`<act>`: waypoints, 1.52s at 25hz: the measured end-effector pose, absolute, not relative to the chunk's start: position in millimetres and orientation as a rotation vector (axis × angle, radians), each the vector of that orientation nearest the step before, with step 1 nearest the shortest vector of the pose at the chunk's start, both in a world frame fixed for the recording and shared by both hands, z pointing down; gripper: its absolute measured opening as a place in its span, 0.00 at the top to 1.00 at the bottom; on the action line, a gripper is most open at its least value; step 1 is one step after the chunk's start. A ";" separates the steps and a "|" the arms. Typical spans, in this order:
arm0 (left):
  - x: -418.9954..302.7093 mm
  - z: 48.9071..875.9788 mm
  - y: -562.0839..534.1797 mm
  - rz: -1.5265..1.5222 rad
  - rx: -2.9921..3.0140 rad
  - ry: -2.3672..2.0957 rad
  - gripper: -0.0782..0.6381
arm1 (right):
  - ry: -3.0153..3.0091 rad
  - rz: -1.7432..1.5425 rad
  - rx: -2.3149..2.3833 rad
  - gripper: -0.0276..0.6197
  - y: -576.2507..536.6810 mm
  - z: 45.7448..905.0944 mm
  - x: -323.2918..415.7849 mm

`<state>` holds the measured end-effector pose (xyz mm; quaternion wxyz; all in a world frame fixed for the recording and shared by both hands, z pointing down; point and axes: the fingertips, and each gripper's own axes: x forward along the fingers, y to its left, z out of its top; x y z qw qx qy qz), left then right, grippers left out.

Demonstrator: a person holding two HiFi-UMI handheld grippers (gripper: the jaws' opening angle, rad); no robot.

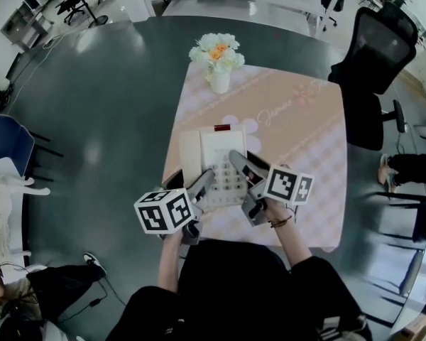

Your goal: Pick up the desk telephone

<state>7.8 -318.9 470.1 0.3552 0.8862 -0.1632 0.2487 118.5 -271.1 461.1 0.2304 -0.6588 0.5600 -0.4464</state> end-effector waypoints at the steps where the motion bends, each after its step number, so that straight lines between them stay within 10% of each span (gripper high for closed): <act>1: 7.1 467.0 -317.4 0.636 2.294 -0.422 0.44 | 1.547 -1.219 -1.815 0.63 -269.6 457.4 118.0; 38: -14.8 379.8 -291.6 0.509 2.403 -0.438 0.44 | 1.660 -0.995 -1.706 0.64 -247.8 361.3 91.6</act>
